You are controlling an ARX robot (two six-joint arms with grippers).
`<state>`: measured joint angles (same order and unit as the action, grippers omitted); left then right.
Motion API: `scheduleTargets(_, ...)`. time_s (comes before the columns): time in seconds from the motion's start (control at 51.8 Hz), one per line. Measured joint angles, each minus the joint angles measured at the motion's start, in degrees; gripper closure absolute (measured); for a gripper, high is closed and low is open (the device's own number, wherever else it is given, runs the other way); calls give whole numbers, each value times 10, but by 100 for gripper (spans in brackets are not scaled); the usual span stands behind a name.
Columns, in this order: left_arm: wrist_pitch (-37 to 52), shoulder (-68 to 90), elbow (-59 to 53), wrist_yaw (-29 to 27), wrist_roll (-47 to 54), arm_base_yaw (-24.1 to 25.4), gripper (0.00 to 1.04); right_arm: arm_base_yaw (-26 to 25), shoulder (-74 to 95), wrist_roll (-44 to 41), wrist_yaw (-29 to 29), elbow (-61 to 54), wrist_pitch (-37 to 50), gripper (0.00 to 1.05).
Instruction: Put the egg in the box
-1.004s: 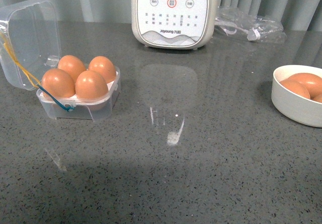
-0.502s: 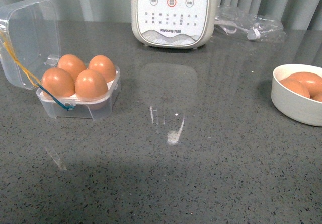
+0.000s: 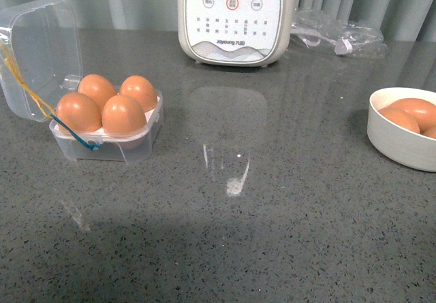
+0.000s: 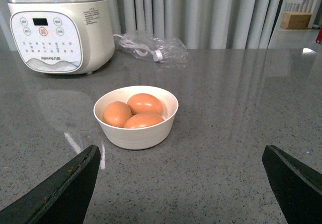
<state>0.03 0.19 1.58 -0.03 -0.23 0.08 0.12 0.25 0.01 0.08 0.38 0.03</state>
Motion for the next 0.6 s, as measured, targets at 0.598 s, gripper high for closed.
scheduleTargets(0.598, 1, 425, 205, -16, -190, 83, 7, 0, 0, 0, 0, 0, 0, 7)
